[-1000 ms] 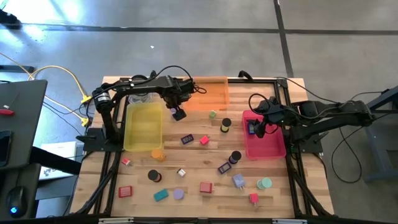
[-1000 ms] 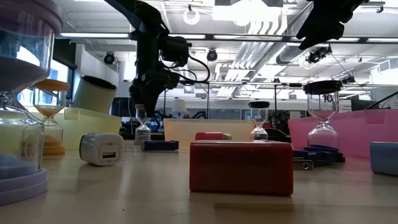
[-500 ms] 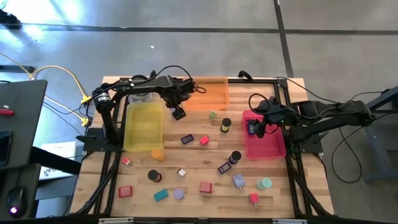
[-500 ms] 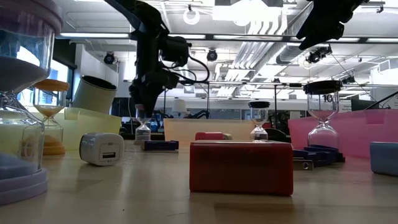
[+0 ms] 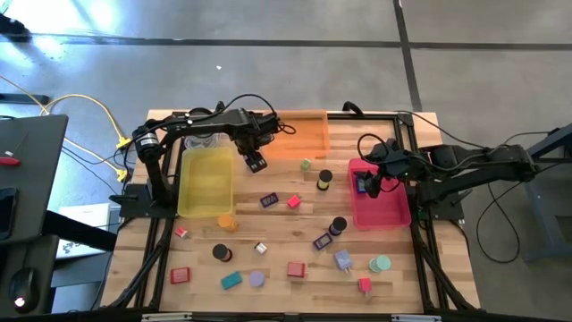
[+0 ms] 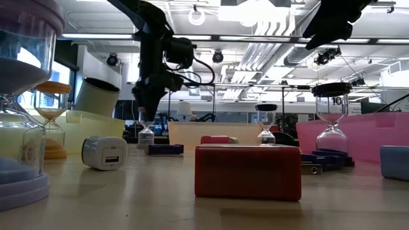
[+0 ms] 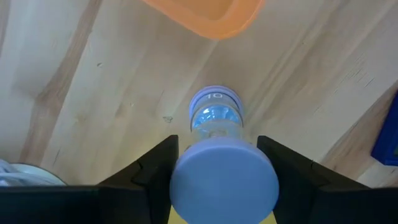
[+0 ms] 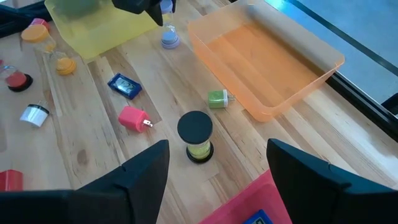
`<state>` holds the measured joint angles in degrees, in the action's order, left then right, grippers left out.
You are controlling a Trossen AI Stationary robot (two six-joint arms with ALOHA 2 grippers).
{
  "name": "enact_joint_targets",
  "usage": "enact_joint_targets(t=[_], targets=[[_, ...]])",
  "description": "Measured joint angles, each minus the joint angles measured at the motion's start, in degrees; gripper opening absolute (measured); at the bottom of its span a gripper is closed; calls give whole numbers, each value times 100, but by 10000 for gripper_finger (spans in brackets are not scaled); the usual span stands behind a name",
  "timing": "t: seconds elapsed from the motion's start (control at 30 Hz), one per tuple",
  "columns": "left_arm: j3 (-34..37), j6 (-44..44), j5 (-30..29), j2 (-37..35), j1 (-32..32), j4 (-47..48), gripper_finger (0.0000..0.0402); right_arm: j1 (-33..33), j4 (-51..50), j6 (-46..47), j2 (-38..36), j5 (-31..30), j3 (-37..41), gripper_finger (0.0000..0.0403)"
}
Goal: Pick & Place Office items
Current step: Put the blue hourglass in the orange bin
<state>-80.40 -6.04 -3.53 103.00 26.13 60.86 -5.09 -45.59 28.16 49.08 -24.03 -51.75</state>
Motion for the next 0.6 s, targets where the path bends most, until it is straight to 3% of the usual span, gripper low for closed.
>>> enact_joint_targets(t=[0.37,0.6], targets=[[4,-65,-35,-156,-17,303,188,-1,329,-313,-2,-5,0,259],[-124,-438,-156,-994,-49,450,188,1,1301,-505,-2,11,0,259]])
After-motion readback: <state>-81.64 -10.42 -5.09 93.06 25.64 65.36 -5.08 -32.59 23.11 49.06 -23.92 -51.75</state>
